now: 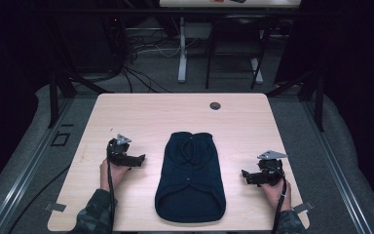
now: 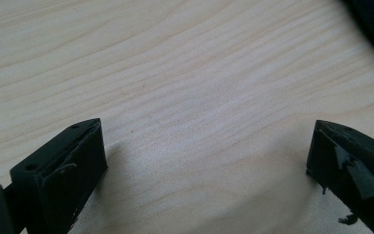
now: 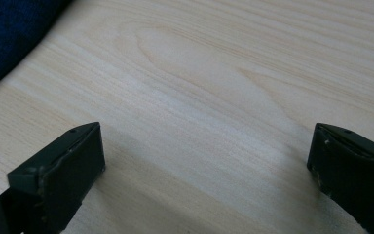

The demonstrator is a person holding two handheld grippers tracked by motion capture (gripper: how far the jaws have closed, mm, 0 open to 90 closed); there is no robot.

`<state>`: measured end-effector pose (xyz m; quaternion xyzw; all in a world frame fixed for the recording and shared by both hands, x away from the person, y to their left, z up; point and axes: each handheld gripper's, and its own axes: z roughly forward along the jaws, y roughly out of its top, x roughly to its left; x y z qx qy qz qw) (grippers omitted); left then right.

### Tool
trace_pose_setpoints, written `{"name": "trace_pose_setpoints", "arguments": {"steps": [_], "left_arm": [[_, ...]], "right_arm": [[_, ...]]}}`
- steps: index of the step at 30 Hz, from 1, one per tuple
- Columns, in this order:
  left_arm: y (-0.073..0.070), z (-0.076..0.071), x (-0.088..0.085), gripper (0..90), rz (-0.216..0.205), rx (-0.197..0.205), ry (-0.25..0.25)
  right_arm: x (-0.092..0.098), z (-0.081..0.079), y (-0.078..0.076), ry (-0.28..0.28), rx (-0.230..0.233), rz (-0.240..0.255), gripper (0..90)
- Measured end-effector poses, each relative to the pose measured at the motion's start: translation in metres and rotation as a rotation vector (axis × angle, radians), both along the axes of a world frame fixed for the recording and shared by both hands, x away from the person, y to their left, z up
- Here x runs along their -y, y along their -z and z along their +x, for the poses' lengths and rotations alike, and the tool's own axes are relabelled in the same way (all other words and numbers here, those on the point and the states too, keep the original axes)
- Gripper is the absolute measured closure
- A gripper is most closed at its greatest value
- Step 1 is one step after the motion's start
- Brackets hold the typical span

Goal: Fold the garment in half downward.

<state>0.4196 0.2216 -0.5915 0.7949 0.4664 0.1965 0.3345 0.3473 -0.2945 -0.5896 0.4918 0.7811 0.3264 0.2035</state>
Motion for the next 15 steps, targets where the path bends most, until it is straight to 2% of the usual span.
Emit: {"name": "trace_pose_setpoints", "arguments": {"steps": [9,15], "left_arm": [[-0.0001,0.0001,-0.0002,0.7,0.003,-0.001,0.003],[-0.0002,0.0000,-0.0001,0.8,0.003,-0.001,0.003]], "right_arm": [[-0.0001,-0.0006,0.0000,-0.008,0.000,0.006,0.3],[-0.0007,-0.0006,0.0006,-0.038,0.008,0.004,0.3]]}}
